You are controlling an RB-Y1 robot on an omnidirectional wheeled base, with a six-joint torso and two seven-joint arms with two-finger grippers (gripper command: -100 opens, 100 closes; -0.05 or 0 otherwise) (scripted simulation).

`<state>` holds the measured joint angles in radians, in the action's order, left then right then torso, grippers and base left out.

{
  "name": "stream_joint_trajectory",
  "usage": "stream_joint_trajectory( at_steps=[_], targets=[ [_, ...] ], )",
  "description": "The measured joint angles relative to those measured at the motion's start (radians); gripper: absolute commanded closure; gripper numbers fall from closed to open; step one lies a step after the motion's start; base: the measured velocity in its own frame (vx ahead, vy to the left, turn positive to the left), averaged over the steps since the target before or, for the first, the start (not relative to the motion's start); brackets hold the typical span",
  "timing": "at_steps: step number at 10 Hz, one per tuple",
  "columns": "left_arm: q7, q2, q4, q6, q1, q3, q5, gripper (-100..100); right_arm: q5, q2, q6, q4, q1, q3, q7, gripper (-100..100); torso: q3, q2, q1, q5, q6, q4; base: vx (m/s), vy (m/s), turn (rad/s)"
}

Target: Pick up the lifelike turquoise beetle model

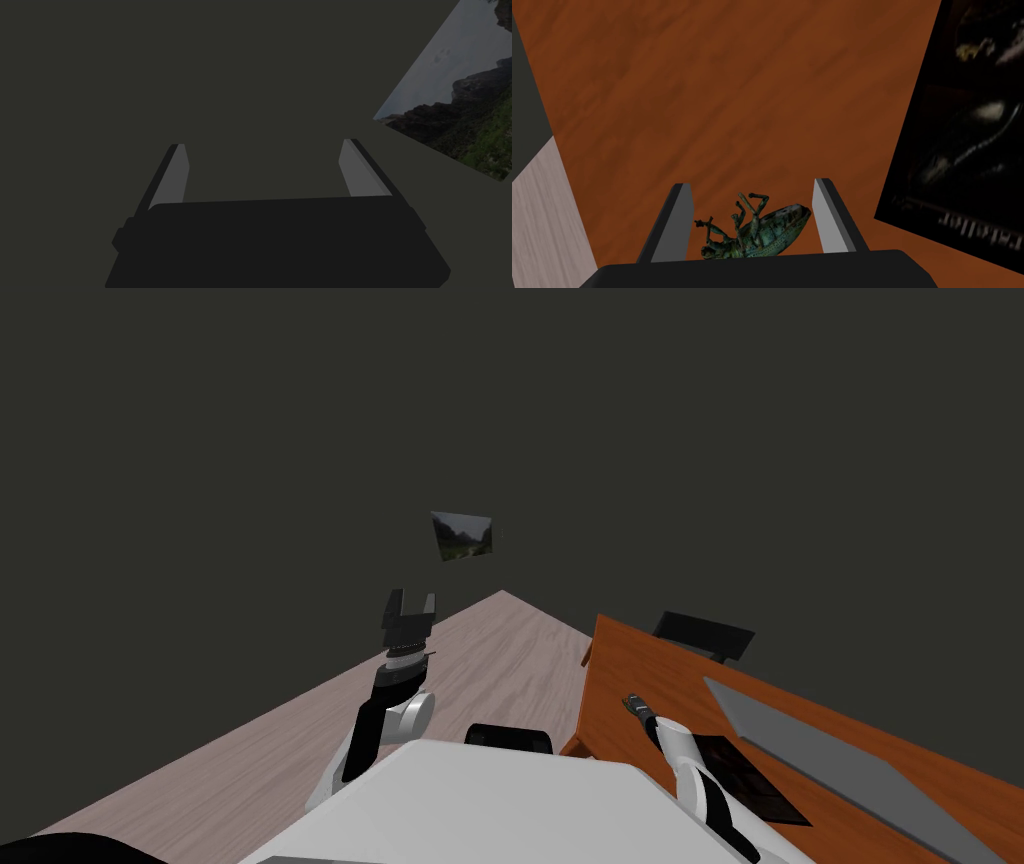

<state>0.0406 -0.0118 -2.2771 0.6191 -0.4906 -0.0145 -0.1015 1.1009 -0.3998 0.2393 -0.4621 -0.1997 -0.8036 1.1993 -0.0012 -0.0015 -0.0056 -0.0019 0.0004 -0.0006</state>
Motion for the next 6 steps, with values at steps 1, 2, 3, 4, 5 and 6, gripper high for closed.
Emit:
stream_joint_trajectory(
  at_steps=[1,2,3,4,5,6],
  targets=[
    [0.000,0.000,0.000,0.000,0.000,0.000,0.000,0,0.000,0.000,0.000,0.000,0.000,0.000,0.000,100,0.000,0.000,0.000,0.000,0.000,0.000,0.000,0.000,0.000],
    [0.000,0.000,0.000,0.000,0.000,0.000,0.000,0,0.000,0.000,0.000,0.000,0.000,0.000,0.000,0,0.000,0.000,0.000,0.000,0.000,0.000,0.000,0.000,0.000],
    [0.000,0.000,0.000,0.000,0.000,0.000,0.000,0,0.000,0.000,0.000,0.000,0.000,0.000,0.000,100,0.000,0.000,0.000,0.000,0.000,0.000,-0.027,0.068,0.002],
    [0.000,0.000,0.000,0.000,0.000,0.000,0.000,0,-0.010,-0.018,0.016,-0.005,0.005,0.000,0.015,100,0.001,0.002,0.003,0.001,0.001,0.000,-0.025,0.133,-0.019],
    [0.000,0.000,0.000,0.000,0.000,0.000,0.000,0,0.005,-0.036,0.029,0.004,0.005,-0.001,0.008,100,0.001,0.002,0.008,0.001,0.001,0.000,-0.008,0.065,-0.019],
    [0.000,0.000,0.000,0.000,0.000,0.000,0.000,0,0.008,-0.037,0.031,0.006,0.006,-0.002,0.005,0,0.001,0.001,0.005,0.001,0.000,0.000,-0.003,0.012,-0.001]
  ],
)
